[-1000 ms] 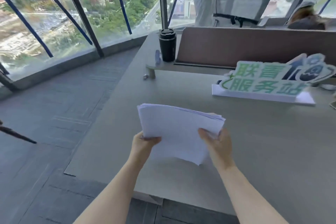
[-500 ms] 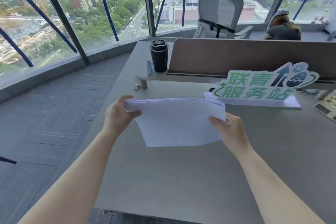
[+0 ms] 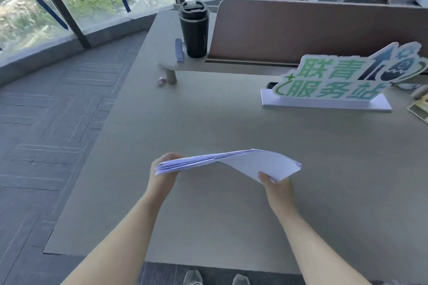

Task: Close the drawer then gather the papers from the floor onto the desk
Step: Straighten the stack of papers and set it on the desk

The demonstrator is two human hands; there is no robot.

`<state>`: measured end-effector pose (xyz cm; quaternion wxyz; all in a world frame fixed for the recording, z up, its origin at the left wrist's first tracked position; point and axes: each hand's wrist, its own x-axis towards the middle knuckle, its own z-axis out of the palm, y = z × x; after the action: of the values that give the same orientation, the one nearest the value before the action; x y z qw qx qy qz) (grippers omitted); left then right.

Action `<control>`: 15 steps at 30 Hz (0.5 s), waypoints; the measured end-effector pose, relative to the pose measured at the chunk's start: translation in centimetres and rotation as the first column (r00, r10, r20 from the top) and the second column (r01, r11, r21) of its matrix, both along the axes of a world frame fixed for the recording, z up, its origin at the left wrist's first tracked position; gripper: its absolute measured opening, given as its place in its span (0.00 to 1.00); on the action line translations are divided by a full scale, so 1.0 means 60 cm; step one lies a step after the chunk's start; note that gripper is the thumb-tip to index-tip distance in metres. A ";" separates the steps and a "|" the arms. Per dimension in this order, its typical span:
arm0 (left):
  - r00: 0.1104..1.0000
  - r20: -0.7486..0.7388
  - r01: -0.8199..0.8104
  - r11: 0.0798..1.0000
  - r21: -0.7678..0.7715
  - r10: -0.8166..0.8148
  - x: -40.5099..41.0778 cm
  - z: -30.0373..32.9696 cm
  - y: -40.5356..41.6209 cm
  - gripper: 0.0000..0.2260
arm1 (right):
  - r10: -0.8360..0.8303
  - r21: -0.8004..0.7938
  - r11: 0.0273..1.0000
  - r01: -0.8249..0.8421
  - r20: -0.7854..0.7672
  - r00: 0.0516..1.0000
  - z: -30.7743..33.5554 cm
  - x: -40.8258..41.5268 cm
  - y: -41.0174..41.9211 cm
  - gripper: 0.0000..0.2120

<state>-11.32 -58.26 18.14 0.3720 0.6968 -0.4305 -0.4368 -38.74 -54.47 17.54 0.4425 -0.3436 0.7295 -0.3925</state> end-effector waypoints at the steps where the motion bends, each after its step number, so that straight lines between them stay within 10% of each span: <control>1: 1.000 0.015 -0.025 1.000 -0.017 0.025 -0.004 -0.007 -0.004 0.17 | -0.013 -0.012 1.000 0.013 0.008 1.000 -0.007 0.005 -0.001 0.13; 8: 0.988 -0.126 -0.102 0.992 -0.077 0.092 0.053 0.039 -0.031 0.09 | 0.032 -0.084 0.996 -0.038 -0.070 0.997 0.034 0.061 -0.039 0.10; 15: 0.972 0.134 -0.192 0.981 0.002 0.190 0.232 0.054 -0.088 0.09 | 0.279 -0.020 0.959 -0.282 -0.091 0.956 0.065 0.227 -0.150 0.04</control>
<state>2.62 -63.56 21.40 0.3773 0.7655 -0.3820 -0.3546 -25.15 -63.48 21.46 0.4559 -0.4674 0.6855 -0.3221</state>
